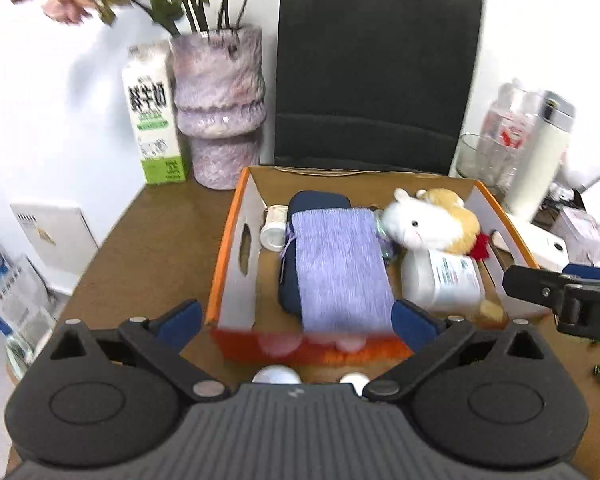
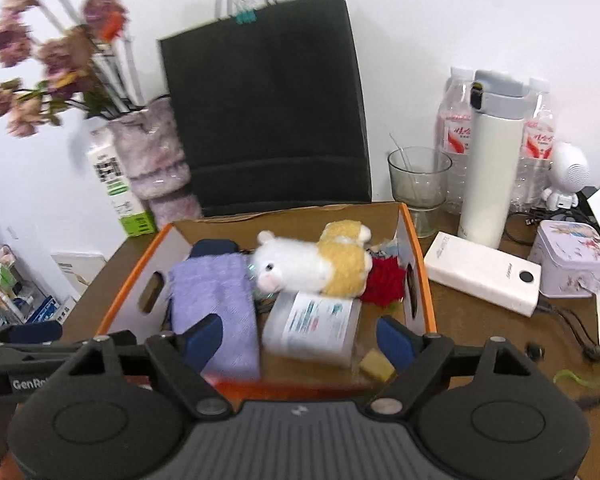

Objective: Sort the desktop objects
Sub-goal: 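Carry the pouch and yellow box into the cardboard box and release them, then withdraw both tools from the cardboard box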

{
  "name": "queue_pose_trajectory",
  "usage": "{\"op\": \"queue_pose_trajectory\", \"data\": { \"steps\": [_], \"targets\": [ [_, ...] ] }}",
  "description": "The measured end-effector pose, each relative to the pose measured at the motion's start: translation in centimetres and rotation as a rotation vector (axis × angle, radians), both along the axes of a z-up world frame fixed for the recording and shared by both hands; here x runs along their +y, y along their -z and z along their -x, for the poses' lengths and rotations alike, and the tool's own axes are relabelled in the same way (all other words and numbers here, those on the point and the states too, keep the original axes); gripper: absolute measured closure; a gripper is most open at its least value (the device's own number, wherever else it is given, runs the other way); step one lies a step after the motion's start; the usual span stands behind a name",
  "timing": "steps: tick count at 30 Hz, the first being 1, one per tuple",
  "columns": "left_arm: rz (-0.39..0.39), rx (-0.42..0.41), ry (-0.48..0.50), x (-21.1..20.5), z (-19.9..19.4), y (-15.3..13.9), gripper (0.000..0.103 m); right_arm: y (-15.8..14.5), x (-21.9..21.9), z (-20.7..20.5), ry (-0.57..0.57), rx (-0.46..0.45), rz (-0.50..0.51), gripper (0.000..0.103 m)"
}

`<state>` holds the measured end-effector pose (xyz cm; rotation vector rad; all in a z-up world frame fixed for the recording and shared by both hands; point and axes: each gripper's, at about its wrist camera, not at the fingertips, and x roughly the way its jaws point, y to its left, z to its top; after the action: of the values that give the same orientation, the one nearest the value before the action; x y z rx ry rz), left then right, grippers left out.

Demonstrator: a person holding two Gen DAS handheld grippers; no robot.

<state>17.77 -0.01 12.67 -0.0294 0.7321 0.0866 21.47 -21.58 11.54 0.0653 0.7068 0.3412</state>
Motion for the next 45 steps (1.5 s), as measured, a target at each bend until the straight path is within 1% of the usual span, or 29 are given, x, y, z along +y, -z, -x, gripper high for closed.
{"op": "queue_pose_trajectory", "data": {
  "steps": [2,4,7,11,13,15,17,19,20,21,22,24,25,27,32,34,41,43,45],
  "targets": [
    [-0.010,-0.046,0.004,-0.2,3.0,0.2,0.000,0.4,-0.1,2.9,-0.004,-0.045,0.025,0.019],
    [0.006,-0.090,0.001,-0.3,5.9,0.7,0.000,1.0,-0.5,6.1,-0.002,-0.093,0.037,0.017],
    [0.012,-0.115,0.013,-0.6,9.7,1.9,0.000,2.1,-1.0,10.6,-0.008,-0.143,0.040,0.015],
    [0.007,-0.153,0.043,-1.3,15.3,4.0,0.000,4.0,-1.2,16.3,-0.031,-0.195,0.092,0.015],
    [0.004,-0.168,0.041,-1.5,18.1,5.3,0.000,5.2,-1.6,18.8,-0.035,-0.195,0.098,0.014],
    [0.001,-0.165,0.036,-1.7,20.6,6.6,0.000,6.7,-2.1,21.1,-0.024,-0.167,0.085,0.013],
    [-0.042,-0.169,0.038,-2.0,23.1,7.9,0.000,8.1,-2.6,23.3,-0.022,-0.145,0.081,0.013],
    [-0.083,-0.187,0.087,-2.5,25.3,8.8,0.000,9.4,-2.9,25.6,-0.014,-0.138,0.091,0.013],
    [-0.094,-0.185,0.096,-2.7,26.1,9.1,0.000,9.9,-3.0,26.6,-0.013,-0.133,0.096,0.013],
    [-0.085,-0.174,0.096,-2.7,26.8,9.4,0.000,10.3,-3.0,27.5,-0.027,-0.134,0.105,0.013],
    [-0.057,-0.163,0.100,-2.6,27.5,9.6,0.000,10.5,-3.1,28.4,-0.049,-0.152,0.121,0.013],
    [-0.019,-0.169,0.101,-2.2,28.6,10.0,0.000,10.6,-3.2,29.5,-0.061,-0.192,0.167,0.012],
    [-0.017,-0.168,0.090,-2.0,29.0,10.2,0.000,10.6,-3.3,30.0,-0.064,-0.209,0.192,0.012],
    [-0.027,-0.176,0.063,-1.8,29.7,10.4,0.000,10.5,-3.7,30.6,-0.064,-0.227,0.210,0.012],
    [-0.023,-0.183,0.018,-1.4,30.2,10.4,0.000,10.5,-4.2,31.7,-0.060,-0.217,0.146,0.012],
    [-0.036,-0.187,0.013,-1.5,30.1,10.4,0.000,10.6,-4.0,32.1,-0.064,-0.221,0.129,0.012],
    [-0.033,-0.158,0.026,-1.4,29.6,10.6,0.000,10.7,-3.2,31.7,-0.070,-0.226,0.152,0.013],
    [-0.026,-0.156,0.031,-1.3,29.2,10.4,0.000,10.5,-3.3,31.3,-0.079,-0.215,0.145,0.015],
    [-0.012,-0.160,0.031,-1.1,28.5,10.0,0.001,10.3,-3.4,30.5,-0.082,-0.200,0.130,0.021]
  ]
}}
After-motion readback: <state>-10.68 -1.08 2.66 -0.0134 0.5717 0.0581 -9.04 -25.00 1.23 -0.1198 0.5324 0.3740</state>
